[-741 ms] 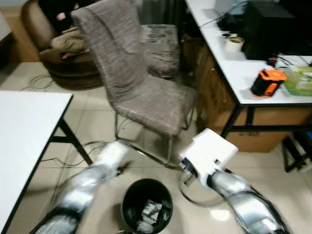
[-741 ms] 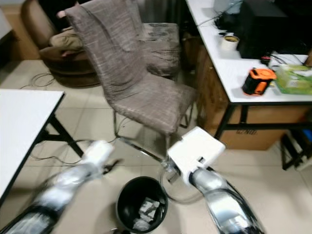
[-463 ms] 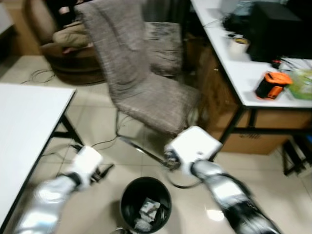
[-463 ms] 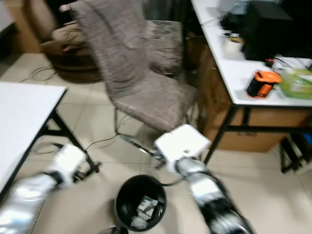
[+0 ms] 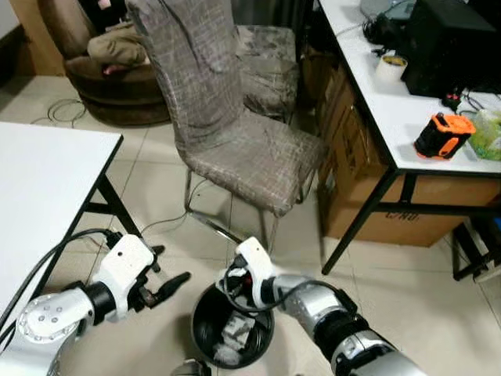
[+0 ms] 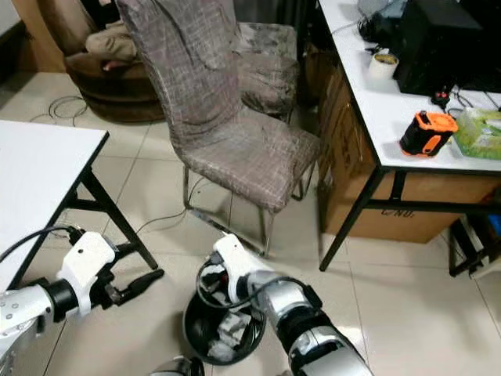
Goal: Picking trash to rubbish bin
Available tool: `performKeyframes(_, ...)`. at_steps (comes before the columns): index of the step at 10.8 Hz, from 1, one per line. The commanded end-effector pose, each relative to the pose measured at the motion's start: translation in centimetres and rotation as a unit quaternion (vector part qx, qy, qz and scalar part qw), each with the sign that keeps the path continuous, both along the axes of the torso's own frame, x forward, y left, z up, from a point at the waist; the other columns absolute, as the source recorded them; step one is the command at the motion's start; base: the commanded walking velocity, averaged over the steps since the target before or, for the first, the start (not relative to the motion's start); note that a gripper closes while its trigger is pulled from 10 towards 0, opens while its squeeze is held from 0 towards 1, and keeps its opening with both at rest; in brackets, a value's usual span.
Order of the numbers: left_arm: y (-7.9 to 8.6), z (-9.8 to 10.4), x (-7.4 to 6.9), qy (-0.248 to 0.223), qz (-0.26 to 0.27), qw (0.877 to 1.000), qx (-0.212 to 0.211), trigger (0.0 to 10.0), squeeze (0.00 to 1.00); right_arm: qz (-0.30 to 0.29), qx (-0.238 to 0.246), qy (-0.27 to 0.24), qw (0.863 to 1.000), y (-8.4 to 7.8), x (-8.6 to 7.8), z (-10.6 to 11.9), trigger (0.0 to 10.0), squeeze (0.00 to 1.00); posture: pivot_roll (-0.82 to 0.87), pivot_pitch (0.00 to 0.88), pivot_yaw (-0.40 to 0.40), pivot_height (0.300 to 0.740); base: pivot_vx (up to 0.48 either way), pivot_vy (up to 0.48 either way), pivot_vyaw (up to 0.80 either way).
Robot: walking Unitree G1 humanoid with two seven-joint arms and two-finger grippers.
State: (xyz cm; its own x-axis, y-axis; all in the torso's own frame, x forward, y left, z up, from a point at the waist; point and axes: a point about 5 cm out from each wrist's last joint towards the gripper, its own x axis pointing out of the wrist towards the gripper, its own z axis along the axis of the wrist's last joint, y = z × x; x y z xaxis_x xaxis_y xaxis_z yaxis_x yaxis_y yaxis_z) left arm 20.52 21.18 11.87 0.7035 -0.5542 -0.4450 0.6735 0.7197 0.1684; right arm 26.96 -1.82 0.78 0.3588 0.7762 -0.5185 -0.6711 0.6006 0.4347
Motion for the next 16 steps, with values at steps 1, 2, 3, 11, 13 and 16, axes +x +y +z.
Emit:
performKeyframes(1,0.1,-0.8,0.0,0.021,-0.007,1.0,0.0,10.0,0.0,-0.004,0.047,0.017,0.999,1.4,0.1,0.7,10.0,0.0,0.09,0.165,-0.044,0.74,0.0,0.0,0.0)
performKeyframes(2,0.4,-1.3,0.4,0.031,-0.007,0.999,-0.004,10.0,0.0,-0.027,0.073,0.026,0.997,1.5,0.6,1.1,10.0,0.0,0.1,0.174,-0.044,0.74,0.0,0.0,0.0)
performKeyframes(3,1.2,-2.3,0.4,0.044,-0.008,0.999,-0.004,10.0,0.0,-0.034,0.089,0.025,0.995,1.6,1.0,1.6,10.0,0.0,0.09,0.178,-0.043,0.74,0.0,0.0,0.0)
performKeyframes(11,8.9,-10.1,-1.8,0.109,0.021,0.993,0.026,10.0,0.0,-0.02,0.221,0.083,0.972,4.3,1.4,4.2,10.0,0.0,0.09,0.192,-0.043,0.74,0.0,0.0,0.0)
performKeyframes(13,9.8,-9.7,0.0,0.065,0.107,0.992,-0.028,10.0,0.0,-0.01,0.196,0.053,0.979,4.3,1.5,4.2,10.0,0.0,0.08,0.185,-0.044,0.74,0.0,0.0,0.0)
performKeyframes(16,2.7,-12.9,4.1,0.065,0.192,0.979,-0.029,10.0,0.0,-0.088,0.115,-0.043,0.988,0.4,3.4,3.5,10.0,0.0,0.04,0.145,-0.049,0.74,0.0,0.0,0.0)
